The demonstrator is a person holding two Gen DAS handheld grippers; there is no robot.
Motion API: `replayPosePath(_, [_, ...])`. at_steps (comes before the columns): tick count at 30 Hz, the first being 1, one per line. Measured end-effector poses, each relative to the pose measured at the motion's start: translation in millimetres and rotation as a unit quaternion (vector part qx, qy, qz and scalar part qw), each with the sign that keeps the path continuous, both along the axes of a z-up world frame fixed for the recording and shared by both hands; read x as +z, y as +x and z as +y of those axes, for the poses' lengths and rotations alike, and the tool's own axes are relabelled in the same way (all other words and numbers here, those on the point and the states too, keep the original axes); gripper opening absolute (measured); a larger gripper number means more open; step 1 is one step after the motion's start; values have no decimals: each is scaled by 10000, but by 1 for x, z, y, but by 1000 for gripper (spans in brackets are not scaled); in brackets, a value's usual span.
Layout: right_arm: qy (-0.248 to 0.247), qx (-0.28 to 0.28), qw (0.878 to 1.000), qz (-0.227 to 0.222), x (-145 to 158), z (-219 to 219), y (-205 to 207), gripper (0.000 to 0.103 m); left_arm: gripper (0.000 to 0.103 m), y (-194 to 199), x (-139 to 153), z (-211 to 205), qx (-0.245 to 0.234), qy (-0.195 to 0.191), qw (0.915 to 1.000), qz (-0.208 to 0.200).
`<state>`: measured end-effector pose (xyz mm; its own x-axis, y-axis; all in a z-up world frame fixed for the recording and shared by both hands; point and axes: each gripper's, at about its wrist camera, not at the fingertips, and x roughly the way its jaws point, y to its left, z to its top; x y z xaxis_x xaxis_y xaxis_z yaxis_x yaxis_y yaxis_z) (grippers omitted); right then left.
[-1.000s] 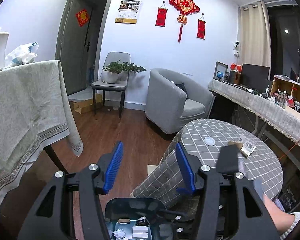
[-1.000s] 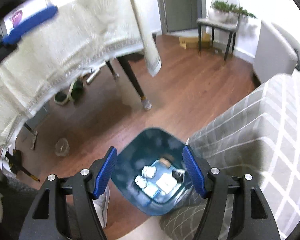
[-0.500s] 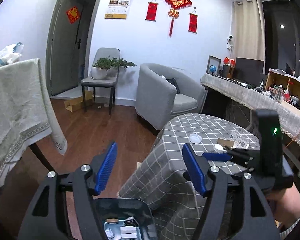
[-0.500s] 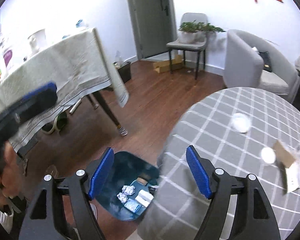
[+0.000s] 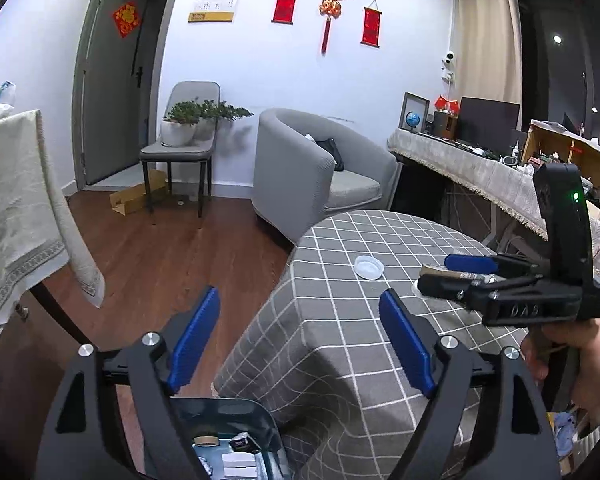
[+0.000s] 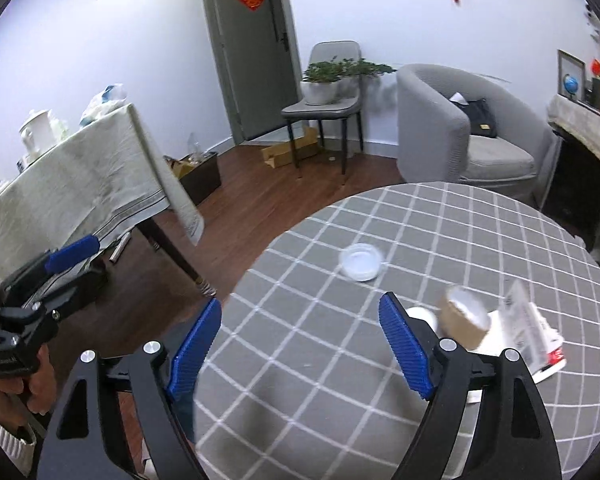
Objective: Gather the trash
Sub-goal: 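Move the right tool back to the table and grasp the brown cardboard tube, then grasp the clear plastic lid with the left tool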
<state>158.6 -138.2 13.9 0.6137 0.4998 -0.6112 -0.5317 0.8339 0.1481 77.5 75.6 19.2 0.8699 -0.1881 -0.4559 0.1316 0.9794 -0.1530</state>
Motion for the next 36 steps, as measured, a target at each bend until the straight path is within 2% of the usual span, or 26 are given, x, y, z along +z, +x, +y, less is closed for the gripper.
replayPosePath(11, [-30, -379, 9992, 114, -4, -40, 39, 82, 90, 40, -11, -18, -98, 5, 9999, 134])
replayPosePath(15, [-275, -471, 9982, 256, -14, -45, 53, 82, 90, 55, -16, -25, -149, 22, 9997, 200])
replayPosePath(18, [-380, -501, 9968, 491, -24, -49, 66, 72, 91, 65, -19, -31, -176, 20, 9995, 249])
replayPosePath(20, [-490, -512, 9954, 638, -31, -51, 72, 67, 91, 71, -20, -38, -191, 202, 9993, 251])
replayPosePath(22, [-631, -538, 9945, 647, -34, -51, 75, 64, 91, 77, -22, -46, -254, 357, 9987, 250])
replayPosePath(25, [-784, -519, 9929, 732, -38, -53, 82, 51, 91, 88, -22, -56, -394, 346, 9982, 295])
replayPosePath(29, [-1068, -479, 9904, 737, -44, -54, 87, 46, 91, 101, -22, -69, -503, 407, 9973, 355])
replayPosePath(32, [-1004, -415, 9913, 748, -41, -60, 91, 35, 91, 110, -25, -75, -550, 454, 9964, 451])
replayPosePath(36, [-917, -329, 9921, 784, -42, -64, 97, 34, 91, 125, -31, -81, -581, 446, 9954, 612])
